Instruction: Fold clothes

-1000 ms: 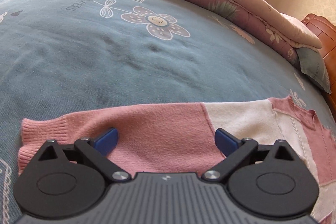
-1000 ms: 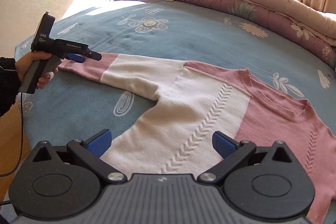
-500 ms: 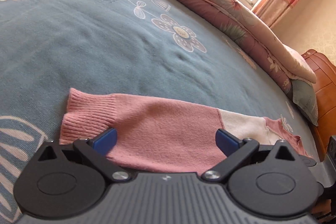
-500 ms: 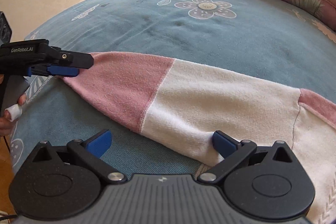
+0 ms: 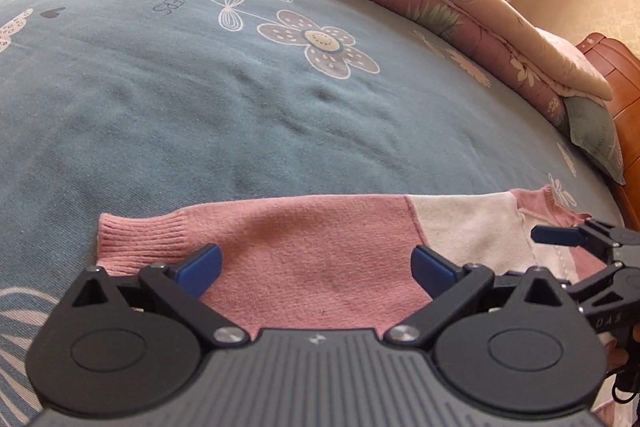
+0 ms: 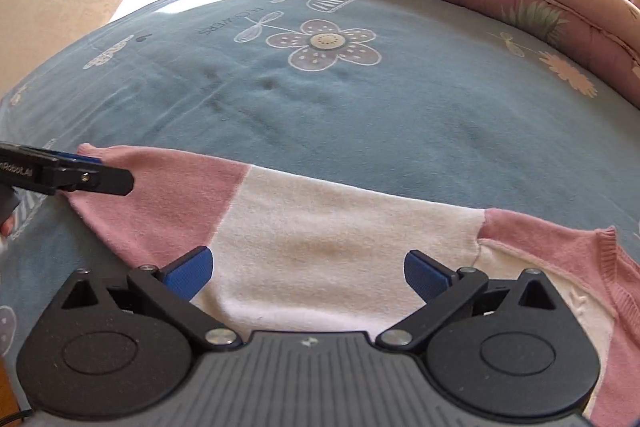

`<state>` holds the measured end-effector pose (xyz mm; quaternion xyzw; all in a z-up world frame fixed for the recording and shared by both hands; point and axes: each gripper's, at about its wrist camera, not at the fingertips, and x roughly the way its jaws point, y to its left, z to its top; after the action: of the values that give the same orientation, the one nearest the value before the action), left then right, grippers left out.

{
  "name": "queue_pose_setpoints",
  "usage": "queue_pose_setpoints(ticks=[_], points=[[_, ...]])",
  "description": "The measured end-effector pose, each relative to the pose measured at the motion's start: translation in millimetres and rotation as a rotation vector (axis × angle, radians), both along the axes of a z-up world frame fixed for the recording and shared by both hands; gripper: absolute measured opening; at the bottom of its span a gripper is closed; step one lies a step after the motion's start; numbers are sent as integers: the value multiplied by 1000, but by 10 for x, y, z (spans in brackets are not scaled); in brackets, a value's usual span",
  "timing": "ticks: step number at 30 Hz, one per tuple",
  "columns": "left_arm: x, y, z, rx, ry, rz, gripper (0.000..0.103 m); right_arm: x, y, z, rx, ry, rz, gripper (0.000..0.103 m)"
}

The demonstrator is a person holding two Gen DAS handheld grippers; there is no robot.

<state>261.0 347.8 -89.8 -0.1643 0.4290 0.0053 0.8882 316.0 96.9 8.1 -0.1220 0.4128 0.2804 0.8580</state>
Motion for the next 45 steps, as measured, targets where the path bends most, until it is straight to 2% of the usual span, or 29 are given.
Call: queue_pose_setpoints(ticks=[2, 5, 9, 13, 17, 19, 20, 22, 23, 26, 28, 30, 35, 36, 38, 41, 42, 45], points=[[-11, -32, -35, 58, -13, -22, 102, 202, -42, -138, -36, 26, -75, 103], [6, -59, -62, 109, -14, -43, 102, 401, 13, -378, -23, 82, -94, 103], [131, -114, -89, 206, -3, -62, 102, 594, 178, -385, -7, 78, -104, 103], [136, -139, -9, 219, 8, -55, 102, 689, 154, -271, -13, 129, -85, 103], [-77, -185, 21, 227, -16, -92, 102, 415, -24, -111, 6, 138, -70, 103], [-126, -160, -82, 236, -1, -87, 102, 305, 4, -179, -5, 155, -54, 103], [-157, -149, -102, 241, -24, -92, 102, 280, 62, -247, -20, 159, -44, 103], [-139, -123, -99, 234, -32, -93, 102, 247, 206, -351, -51, 116, -27, 103], [-108, -115, -85, 233, -23, -90, 102, 262, 258, -353, -43, 94, -20, 103], [-60, -140, -5, 247, 1, -50, 102, 403, 237, -276, 0, 143, -43, 103], [-137, -253, 110, 323, -42, -41, 102, 388, 54, -143, 58, 182, -62, 103], [-259, -434, 249, 421, -108, -46, 102, 250, -218, 31, 82, 160, -70, 103], [-604, -1146, 603, 640, -334, -118, 102, -368, -1223, 456, -18, -23, -154, 103], [-657, -1342, 676, 661, -383, -149, 102, -488, -1443, 478, -56, -53, -190, 103], [-680, -1658, 777, 602, -403, -234, 102, -703, -1865, 427, -150, -75, -282, 103], [-639, -2106, 823, 441, -340, -333, 102, -1075, -2489, 241, -289, -69, -409, 103], [-625, -2275, 830, 381, -316, -362, 102, -1207, -2667, 170, -309, -53, -436, 103], [-645, -2780, 760, 281, -254, -398, 102, -1566, -3115, -64, -299, 21, -509, 103]])
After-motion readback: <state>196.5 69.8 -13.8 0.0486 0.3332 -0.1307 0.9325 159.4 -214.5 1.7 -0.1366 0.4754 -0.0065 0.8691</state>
